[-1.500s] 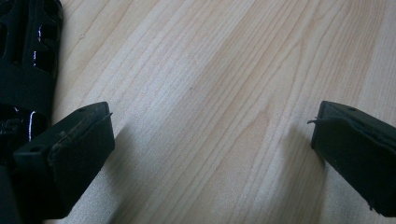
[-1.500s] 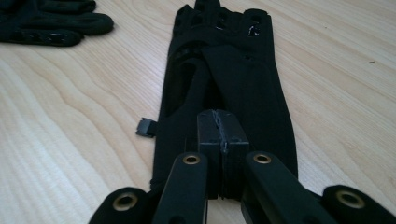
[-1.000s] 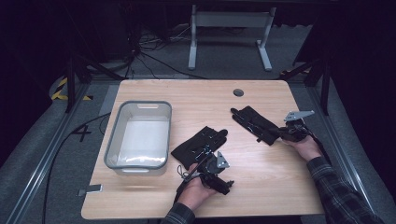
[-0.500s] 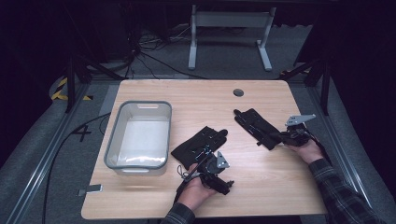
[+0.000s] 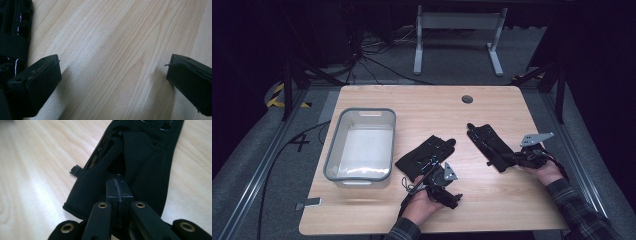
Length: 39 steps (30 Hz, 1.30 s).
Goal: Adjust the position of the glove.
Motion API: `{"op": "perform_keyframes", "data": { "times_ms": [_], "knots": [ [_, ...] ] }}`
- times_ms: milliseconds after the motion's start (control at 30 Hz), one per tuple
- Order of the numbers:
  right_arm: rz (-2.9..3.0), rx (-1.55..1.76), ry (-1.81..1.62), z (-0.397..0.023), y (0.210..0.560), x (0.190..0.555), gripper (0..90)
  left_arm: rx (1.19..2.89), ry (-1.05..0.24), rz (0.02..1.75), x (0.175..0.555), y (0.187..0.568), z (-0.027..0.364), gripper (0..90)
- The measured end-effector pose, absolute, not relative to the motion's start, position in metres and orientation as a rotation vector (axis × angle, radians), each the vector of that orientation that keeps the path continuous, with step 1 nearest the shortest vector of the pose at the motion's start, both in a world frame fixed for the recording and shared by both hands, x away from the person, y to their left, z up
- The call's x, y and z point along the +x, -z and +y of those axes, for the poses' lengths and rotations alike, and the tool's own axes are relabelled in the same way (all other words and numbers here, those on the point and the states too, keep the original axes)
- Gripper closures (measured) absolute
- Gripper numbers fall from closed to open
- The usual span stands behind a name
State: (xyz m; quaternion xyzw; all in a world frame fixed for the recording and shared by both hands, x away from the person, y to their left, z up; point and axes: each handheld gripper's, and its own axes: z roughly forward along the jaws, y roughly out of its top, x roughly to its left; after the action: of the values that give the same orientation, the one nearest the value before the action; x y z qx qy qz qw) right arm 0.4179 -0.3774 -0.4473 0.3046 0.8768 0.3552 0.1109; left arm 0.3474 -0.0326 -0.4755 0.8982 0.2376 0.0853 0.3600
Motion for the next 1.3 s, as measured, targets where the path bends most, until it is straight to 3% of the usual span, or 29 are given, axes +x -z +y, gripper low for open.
{"op": "perform_keyframes", "data": {
  "times_ms": [633, 1000, 1300],
  "knots": [
    [2.666, 0.793, -1.066, -0.370, 0.444, 0.359, 90.0, 2.316, -0.220, 0.611, 0.347, 0.475, -0.032, 0.0],
    [2.574, 0.814, -1.112, -0.371, 0.426, 0.400, 90.0, 2.316, -0.220, 0.611, 0.347, 0.475, -0.032, 0.0],
    [2.561, 0.848, -1.068, -0.364, 0.434, 0.439, 90.0, 2.316, -0.220, 0.611, 0.347, 0.475, -0.032, 0.0]
  ]
}}
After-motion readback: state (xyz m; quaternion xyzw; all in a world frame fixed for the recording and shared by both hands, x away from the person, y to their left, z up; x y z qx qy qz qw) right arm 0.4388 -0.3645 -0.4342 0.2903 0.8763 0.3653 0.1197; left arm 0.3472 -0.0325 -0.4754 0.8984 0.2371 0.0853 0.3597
